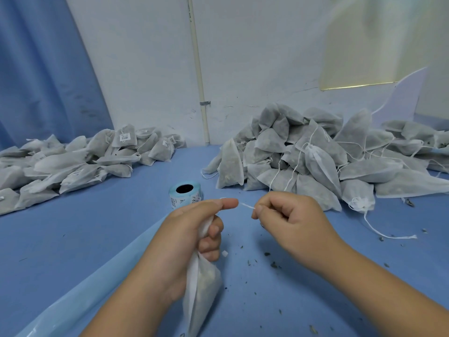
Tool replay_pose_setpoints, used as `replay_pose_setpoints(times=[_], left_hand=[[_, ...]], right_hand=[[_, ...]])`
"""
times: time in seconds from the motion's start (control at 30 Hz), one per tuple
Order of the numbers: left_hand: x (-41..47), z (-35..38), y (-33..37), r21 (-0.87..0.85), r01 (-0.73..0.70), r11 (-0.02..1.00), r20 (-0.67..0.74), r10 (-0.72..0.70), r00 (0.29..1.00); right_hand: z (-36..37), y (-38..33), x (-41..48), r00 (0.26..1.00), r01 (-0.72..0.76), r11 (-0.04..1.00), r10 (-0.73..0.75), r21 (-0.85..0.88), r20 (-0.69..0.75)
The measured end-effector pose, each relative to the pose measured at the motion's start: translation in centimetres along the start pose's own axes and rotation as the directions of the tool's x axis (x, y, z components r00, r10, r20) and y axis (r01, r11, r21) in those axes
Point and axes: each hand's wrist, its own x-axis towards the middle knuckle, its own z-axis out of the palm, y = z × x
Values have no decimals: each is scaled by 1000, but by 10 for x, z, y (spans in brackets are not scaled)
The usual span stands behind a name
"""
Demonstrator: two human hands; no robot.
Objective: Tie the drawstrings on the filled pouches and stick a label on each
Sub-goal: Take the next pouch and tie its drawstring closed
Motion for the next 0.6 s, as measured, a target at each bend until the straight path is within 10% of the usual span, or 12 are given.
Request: replay_pose_setpoints(times=[0.2, 0.6], left_hand=[[-5, 3, 0, 25, 94, 995, 246, -98, 964], [1, 6, -6, 172, -239, 956, -193, 271, 943]], right_hand=[[-1, 5, 4, 992, -13, 1000, 11, -19, -126], [10, -2, -8, 967, 249, 943, -230, -219, 107]])
